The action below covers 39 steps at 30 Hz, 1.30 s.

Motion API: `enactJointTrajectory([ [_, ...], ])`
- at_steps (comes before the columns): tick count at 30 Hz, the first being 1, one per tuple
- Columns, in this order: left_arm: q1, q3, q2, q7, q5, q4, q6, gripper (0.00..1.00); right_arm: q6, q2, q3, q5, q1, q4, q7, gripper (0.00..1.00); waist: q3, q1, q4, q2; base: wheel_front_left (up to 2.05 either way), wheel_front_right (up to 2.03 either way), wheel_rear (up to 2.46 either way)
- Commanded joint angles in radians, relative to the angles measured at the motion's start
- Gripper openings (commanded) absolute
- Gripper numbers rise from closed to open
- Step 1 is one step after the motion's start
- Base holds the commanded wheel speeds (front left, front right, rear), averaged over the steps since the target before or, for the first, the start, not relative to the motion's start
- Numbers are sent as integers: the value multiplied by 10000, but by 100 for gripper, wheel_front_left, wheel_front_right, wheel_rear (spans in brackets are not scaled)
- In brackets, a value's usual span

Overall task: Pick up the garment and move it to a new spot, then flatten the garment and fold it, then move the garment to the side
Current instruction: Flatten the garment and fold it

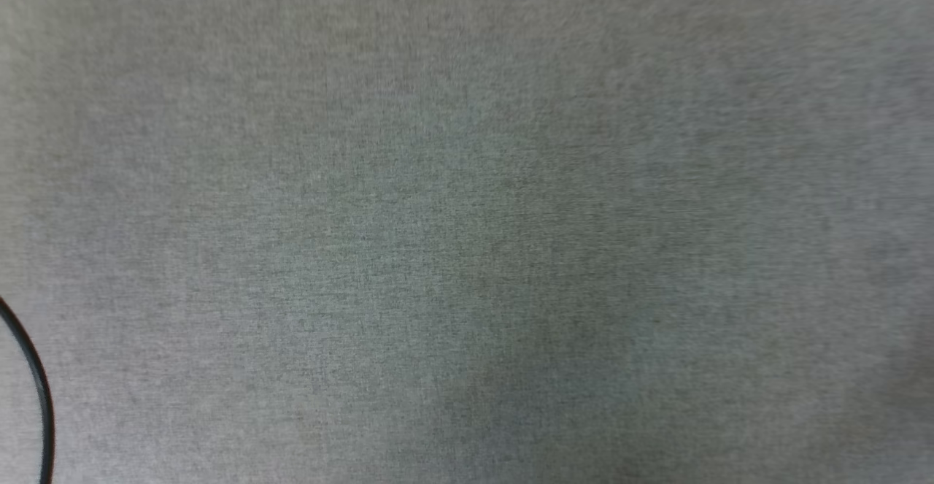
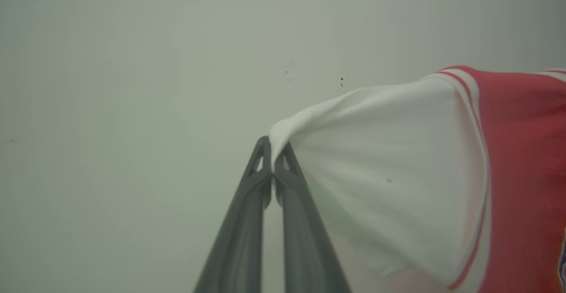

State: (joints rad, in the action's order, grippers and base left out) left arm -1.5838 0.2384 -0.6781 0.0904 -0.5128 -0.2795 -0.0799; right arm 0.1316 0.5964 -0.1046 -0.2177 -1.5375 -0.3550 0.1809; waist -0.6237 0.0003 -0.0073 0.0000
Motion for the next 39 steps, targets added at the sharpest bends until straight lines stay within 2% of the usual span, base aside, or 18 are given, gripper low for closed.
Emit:
enactJointTrajectory([
  [1, -584, 47, 126, 189, 97, -561, -47, 0, -17, -104, 22, 109, -578, -380, -196, 0, -632, -3, 214, 0, 0, 0, 0],
  [7, -1260, 403, 741, 956, 169, -2213, -197, 0, -17, -557, -203, 502, -1134, -1546, -877, 0, -1046, -3, 490, 0, 0, 0, 0],
  [10, -854, 796, 964, 1237, 246, -2832, -314, 0, -16, -826, -312, 268, -640, -2101, -1108, 0, -1006, -3, 607, 0, 0, 0, 0],
  [17, 556, 1662, 1254, 1595, 126, -3488, -468, 0, -16, -991, -780, -229, 868, -2783, -1568, 0, -512, -3, 698, 0, 0, 0, 0],
  [22, 2520, 2126, 1480, 1719, -217, -3498, -490, 0, -14, -1051, -1312, -1032, 2651, -3018, -1504, 0, 349, -3, 641, 0, 0, 0, 0],
  [27, 4768, 2250, 1441, 1758, -937, -3163, -494, 0, -14, -757, -2086, -1900, 4585, -2813, -1348, 0, 1402, -3, 504, 0, 0, 0, 0],
  [32, 7226, 2617, 956, 1763, -1385, -2378, -495, 0, -14, -295, -2913, -2424, 6605, -2247, -1570, 0, 2418, -3, 480, 0, 0, 0, 0],
  [39, 10329, 2780, 531, 1767, -1682, -1450, -126, 0, -16, 457, -3607, -3051, 9111, -1780, -1873, 0, 3738, -3, 453, 0, 0, 0, 0],
])
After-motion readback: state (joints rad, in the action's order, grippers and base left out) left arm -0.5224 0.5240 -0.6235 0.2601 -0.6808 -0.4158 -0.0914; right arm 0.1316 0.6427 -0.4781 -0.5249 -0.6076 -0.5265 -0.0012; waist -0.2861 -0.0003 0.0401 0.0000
